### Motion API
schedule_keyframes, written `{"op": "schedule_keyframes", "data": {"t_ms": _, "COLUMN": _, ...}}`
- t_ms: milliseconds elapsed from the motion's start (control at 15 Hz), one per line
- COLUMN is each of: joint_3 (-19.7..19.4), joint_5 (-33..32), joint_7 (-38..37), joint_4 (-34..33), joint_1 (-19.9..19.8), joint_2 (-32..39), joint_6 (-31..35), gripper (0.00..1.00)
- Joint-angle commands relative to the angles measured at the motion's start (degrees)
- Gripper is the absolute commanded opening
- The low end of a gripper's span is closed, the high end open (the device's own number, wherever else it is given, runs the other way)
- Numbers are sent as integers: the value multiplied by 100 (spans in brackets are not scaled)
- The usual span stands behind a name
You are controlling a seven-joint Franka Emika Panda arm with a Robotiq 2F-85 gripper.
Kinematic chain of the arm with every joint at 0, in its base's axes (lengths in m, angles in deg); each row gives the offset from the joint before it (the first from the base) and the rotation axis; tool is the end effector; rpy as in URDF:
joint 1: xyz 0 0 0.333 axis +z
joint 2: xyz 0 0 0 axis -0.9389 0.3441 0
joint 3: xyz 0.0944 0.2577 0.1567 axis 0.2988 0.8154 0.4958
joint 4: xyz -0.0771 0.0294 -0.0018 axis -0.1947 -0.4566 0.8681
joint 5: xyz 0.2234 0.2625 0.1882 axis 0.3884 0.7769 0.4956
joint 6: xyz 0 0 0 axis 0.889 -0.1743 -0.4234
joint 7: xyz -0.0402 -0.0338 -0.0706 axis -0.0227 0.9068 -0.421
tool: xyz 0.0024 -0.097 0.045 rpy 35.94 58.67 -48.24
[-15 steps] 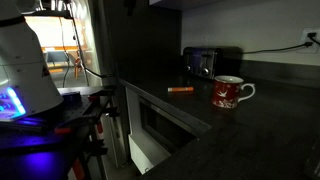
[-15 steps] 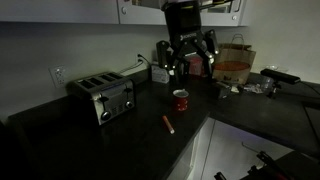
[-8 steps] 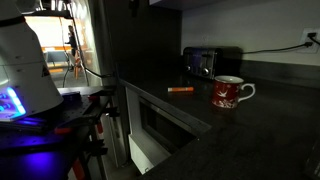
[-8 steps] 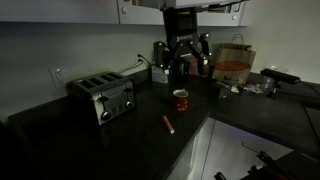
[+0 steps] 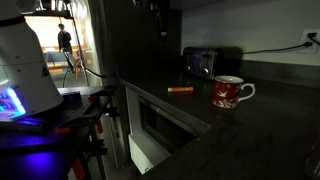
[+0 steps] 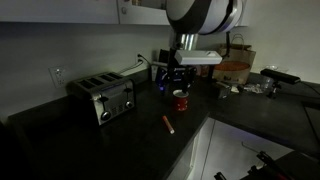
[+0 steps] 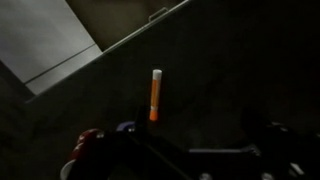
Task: Put the marker in the mug
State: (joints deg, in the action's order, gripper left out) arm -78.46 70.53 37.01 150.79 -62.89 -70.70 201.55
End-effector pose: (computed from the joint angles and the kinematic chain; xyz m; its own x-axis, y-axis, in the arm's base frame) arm 0.4336 0.1321 0.3483 0.9964 0.0064 0.0847 0.0135 -0.9964 -0.0835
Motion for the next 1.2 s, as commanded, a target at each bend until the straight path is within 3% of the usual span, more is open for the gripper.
{"op": "schedule_keyframes", "data": {"t_ms": 0, "joint_3": -292, "joint_5": 556, "joint_7": 921, "joint_4": -358, "joint_1": 66, "joint_2": 1058, "joint_6": 606, "gripper": 100}}
{"op": "schedule_keyframes", "data": {"t_ms": 200, "joint_3": -371, "joint_5": 631, "joint_7": 1292, "joint_4": -854, "joint_1": -118, "joint_2": 2009, "joint_6": 715, "gripper": 100}}
{"op": "schedule_keyframes", "data": {"t_ms": 467, "joint_3": -416, "joint_5": 430, "joint_7": 1255, "joint_4": -1679, "joint_1": -329, "joint_2": 3073, "joint_6": 566, "gripper": 100}}
{"op": "schedule_keyframes", "data": {"t_ms": 933, "joint_3": -586, "joint_5": -88, "joint_7": 929, "joint_4": -2887, "joint_1": -186, "joint_2": 4368, "joint_6": 388, "gripper": 99}}
{"op": "schedule_keyframes", "data": {"t_ms": 1133, "joint_3": -685, "joint_5": -350, "joint_7": 759, "joint_4": -3220, "joint_1": -69, "joint_2": 4652, "joint_6": 263, "gripper": 86}}
